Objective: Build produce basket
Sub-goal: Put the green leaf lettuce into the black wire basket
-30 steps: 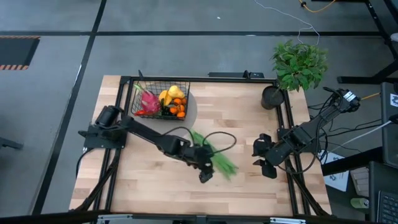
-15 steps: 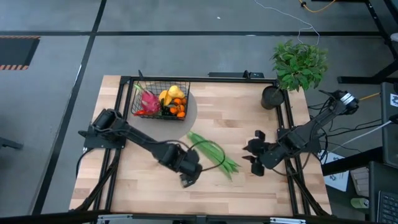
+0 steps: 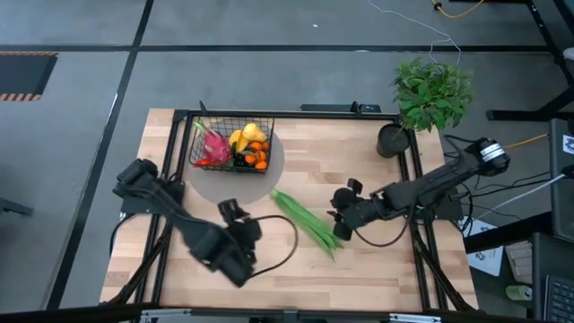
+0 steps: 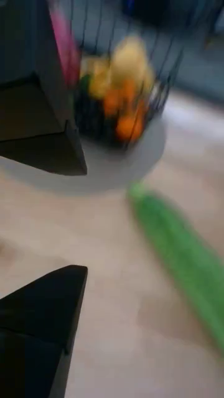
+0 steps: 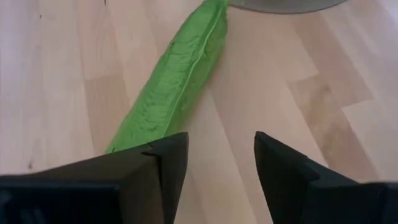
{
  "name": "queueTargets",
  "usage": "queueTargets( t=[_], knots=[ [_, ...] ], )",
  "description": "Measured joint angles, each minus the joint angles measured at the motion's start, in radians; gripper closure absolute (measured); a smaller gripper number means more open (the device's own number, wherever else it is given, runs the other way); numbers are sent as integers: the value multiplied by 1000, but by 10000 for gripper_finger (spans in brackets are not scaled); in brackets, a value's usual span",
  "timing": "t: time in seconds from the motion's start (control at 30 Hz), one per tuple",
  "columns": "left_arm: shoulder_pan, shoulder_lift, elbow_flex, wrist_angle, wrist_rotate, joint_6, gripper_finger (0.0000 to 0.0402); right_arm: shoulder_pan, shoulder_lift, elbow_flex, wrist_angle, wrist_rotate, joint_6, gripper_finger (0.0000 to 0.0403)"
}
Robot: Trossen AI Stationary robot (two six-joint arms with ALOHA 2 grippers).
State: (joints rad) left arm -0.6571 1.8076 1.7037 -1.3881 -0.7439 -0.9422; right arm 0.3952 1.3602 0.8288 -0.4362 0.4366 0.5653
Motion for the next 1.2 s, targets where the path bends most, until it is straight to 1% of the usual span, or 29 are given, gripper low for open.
queueTargets(
  t=[0.17,0.27,0.37,0.47,0.57,0.7,0.77,0.83,0.9,1.03,1.1,1.13,1.2],
  knots=[
    [-105,-115,-45,-16,-256,-27,159,-9,8,0,6,-47,-25,232],
    [-141,-212,-128,-19,-395,-66,159,-5,8,0,7,-48,-25,232],
    [-154,-348,-250,-10,-507,-138,159,-5,8,0,7,-48,-30,232],
    [-138,-475,-434,10,-542,-258,159,-5,8,0,15,-49,-52,232],
    [-104,-597,-640,114,-586,-345,159,-6,8,0,14,-63,-54,232],
    [-46,-717,-879,322,-613,-363,159,-7,8,0,21,-66,-65,232],
    [-15,-776,-967,419,-616,-349,159,-9,7,0,22,-67,-76,232],
    [16,-817,-1042,497,-591,-339,159,-9,5,0,27,-72,-76,232],
    [53,-857,-1099,574,-549,-340,159,-9,5,1,27,-72,-77,232],
    [150,-922,-1172,758,-451,-362,159,-9,5,1,26,-74,-76,232],
    [203,-945,-1181,931,-409,-350,159,-9,5,1,28,-75,-75,232],
    [226,-947,-1180,1034,-383,-285,159,-9,5,1,29,-78,-74,232],
    [272,-943,-1181,1253,-261,-34,159,-9,5,1,27,-94,-75,232]
  ],
)
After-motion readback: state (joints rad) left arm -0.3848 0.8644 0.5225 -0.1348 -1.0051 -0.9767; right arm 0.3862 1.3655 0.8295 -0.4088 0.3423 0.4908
